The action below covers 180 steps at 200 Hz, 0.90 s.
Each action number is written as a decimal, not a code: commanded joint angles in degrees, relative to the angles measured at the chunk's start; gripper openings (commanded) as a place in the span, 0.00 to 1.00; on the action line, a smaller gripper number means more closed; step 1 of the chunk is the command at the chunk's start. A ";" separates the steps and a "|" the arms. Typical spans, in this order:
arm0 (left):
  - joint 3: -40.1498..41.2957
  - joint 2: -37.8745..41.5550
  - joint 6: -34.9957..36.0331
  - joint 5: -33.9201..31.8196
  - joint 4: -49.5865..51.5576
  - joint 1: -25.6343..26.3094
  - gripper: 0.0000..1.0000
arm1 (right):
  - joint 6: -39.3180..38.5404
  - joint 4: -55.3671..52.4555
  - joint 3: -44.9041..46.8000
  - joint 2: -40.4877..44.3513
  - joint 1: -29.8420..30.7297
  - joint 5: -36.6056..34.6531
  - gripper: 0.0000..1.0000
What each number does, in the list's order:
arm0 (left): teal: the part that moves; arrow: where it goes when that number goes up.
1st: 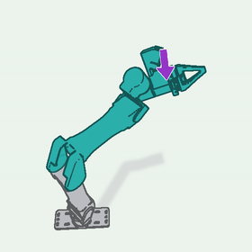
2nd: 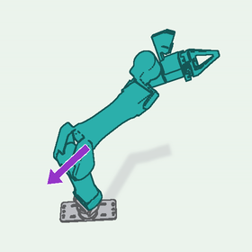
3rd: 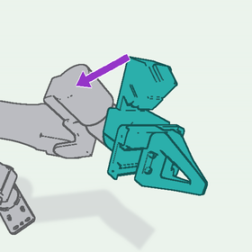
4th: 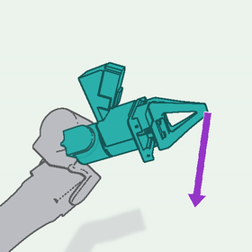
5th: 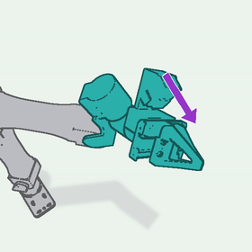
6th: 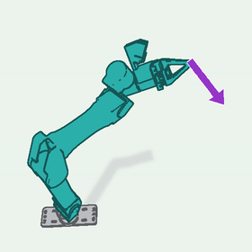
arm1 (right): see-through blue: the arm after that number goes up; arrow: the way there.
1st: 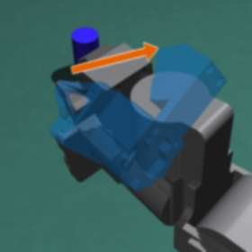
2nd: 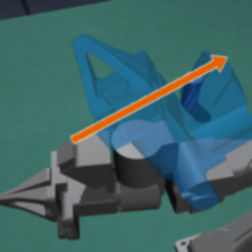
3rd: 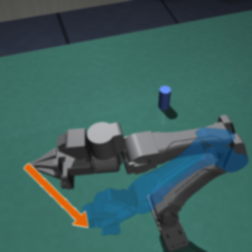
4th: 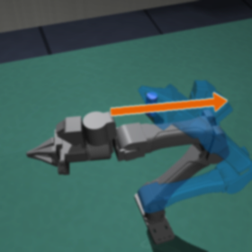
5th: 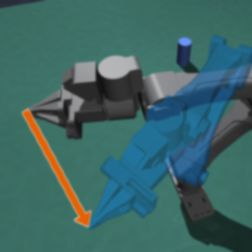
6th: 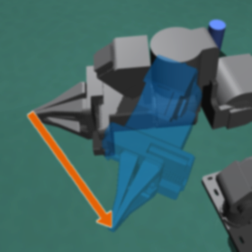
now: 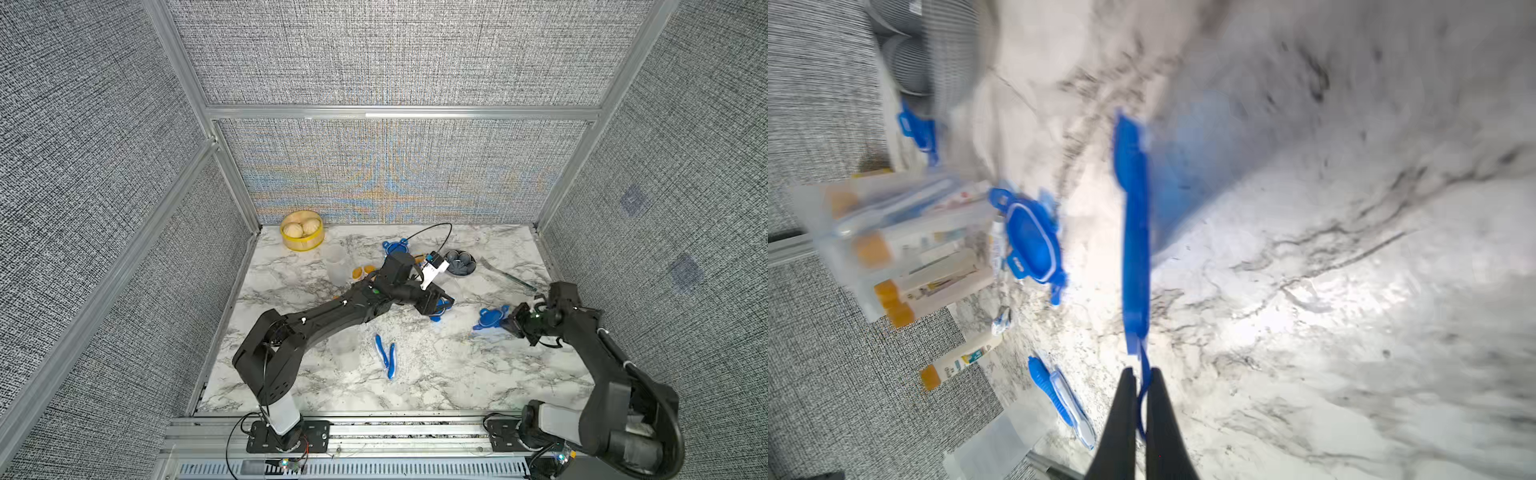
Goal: Pack away toiletry kits
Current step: Pick up the lid from the center of the board.
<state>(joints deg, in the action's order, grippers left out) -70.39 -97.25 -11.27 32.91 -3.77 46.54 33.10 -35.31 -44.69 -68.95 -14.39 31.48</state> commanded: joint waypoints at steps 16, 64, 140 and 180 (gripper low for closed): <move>-0.44 4.09 5.34 -4.39 -3.67 -3.23 0.66 | -9.36 -2.04 -16.00 3.81 6.08 -3.53 0.00; -1.06 7.84 12.72 -2.01 -3.73 -12.89 0.74 | -38.98 0.80 -35.36 -2.08 25.15 -11.66 0.00; 1.09 9.65 28.05 -4.36 -9.72 -14.94 0.84 | -68.51 2.16 -46.00 -15.67 28.63 -2.99 0.00; -0.90 8.18 34.16 -8.41 -10.21 -15.18 0.81 | -75.27 -2.69 -51.14 -19.80 27.78 -1.38 0.00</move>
<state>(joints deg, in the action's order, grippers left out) -70.32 -88.62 17.12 26.76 -13.15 31.73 -35.46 -35.46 -94.63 -87.66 14.04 27.55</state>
